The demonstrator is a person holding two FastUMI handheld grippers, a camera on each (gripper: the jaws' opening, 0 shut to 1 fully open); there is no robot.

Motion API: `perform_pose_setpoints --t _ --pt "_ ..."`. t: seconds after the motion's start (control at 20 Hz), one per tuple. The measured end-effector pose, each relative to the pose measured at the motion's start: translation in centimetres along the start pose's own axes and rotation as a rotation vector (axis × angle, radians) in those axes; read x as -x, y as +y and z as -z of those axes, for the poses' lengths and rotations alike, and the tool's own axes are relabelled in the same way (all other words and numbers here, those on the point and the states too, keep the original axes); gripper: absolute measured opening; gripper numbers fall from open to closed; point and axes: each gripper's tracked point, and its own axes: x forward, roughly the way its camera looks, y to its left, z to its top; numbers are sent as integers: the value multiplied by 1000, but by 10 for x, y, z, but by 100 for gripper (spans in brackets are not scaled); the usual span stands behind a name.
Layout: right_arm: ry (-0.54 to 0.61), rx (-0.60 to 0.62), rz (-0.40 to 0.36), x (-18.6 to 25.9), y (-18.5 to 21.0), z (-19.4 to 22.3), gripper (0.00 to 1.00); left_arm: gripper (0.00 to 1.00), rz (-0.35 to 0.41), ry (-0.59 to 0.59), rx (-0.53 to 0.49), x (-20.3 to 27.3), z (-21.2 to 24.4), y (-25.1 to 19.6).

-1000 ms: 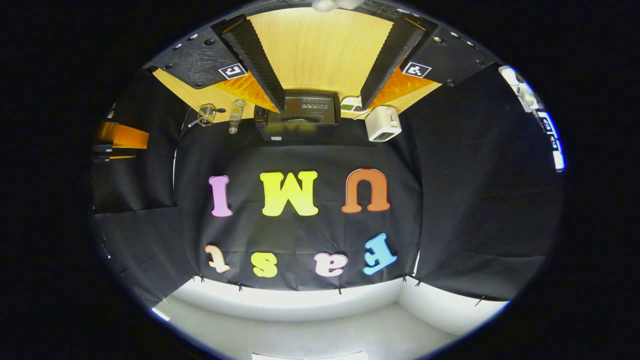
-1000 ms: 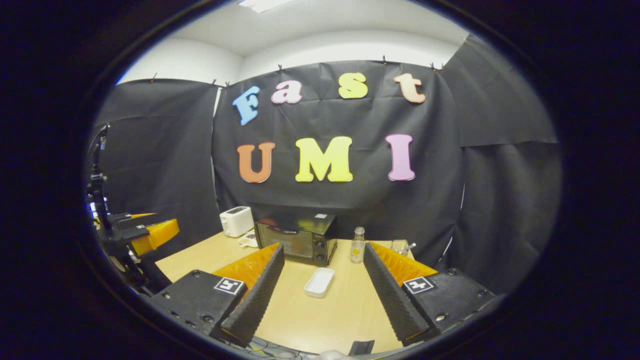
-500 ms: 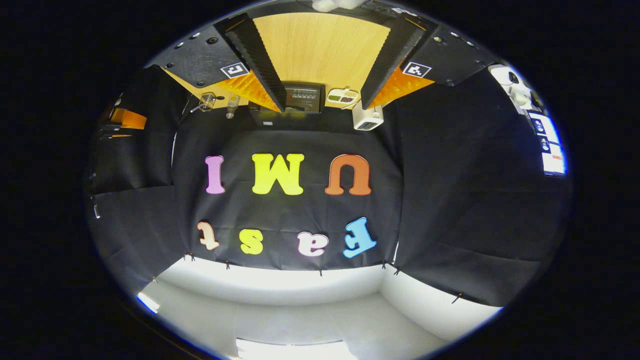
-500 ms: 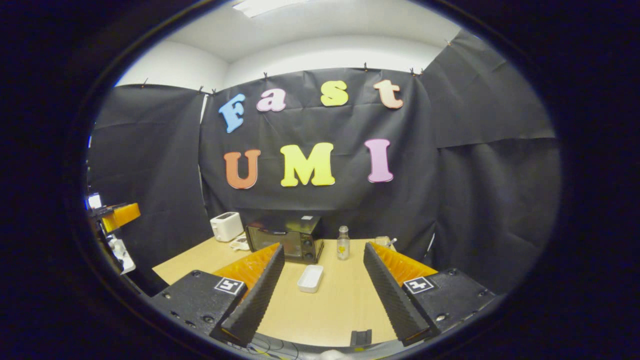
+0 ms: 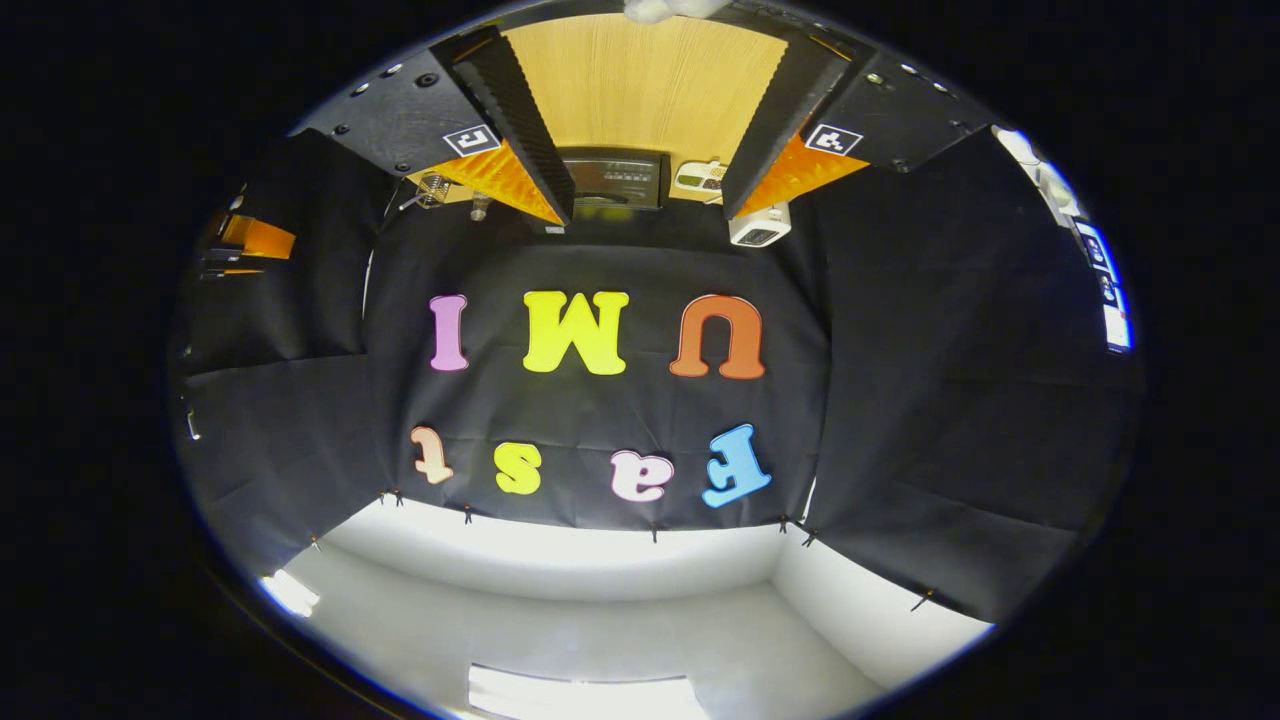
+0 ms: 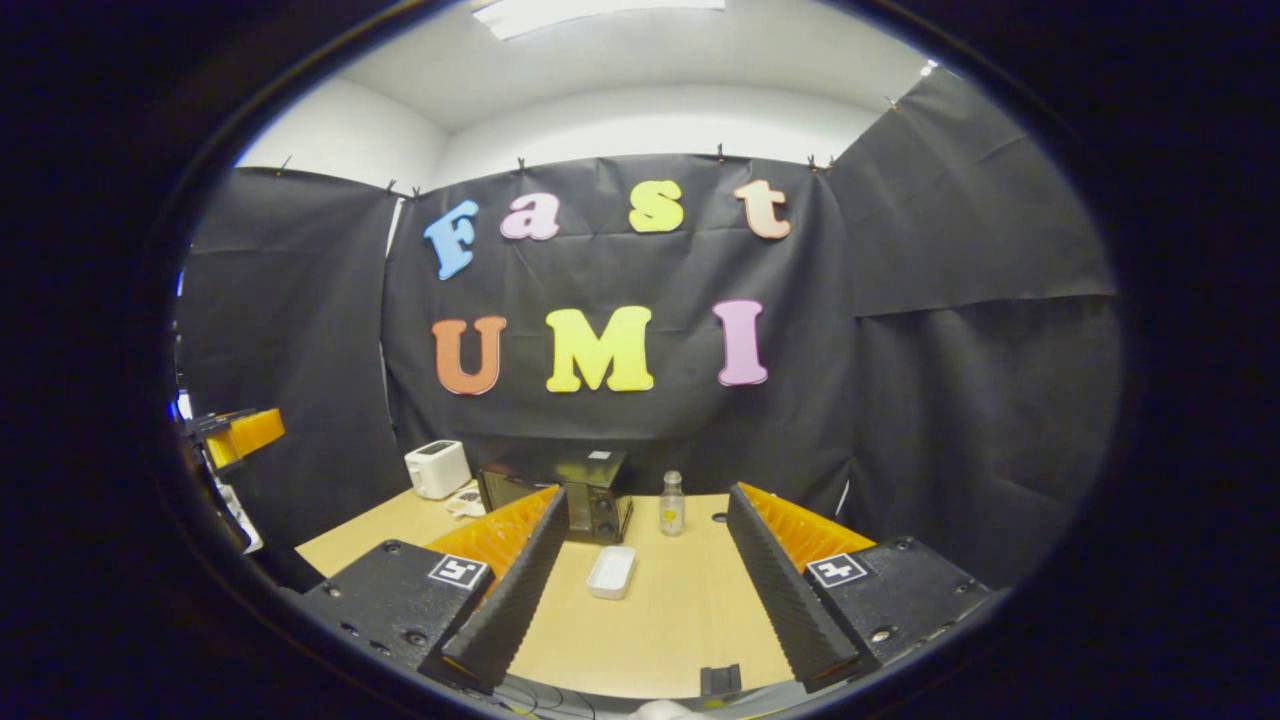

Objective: Open the electric oven with the left hand, put the food in, and close the electric oven.

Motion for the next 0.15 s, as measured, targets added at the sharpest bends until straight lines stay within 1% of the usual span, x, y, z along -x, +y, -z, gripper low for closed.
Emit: perform_pose_setpoints --t 0.05,0.1,0.15 --pt "-5 0 7 1 -1 -1 100 94 4 0 2 -1 -1 0" --pt "-8 -1 13 1 -2 -4 100 94 5 -5 2 -3 -4 1" --pt "-9 -5 18 0 -3 -4 96 95 7 -11 2 -6 -7 2"
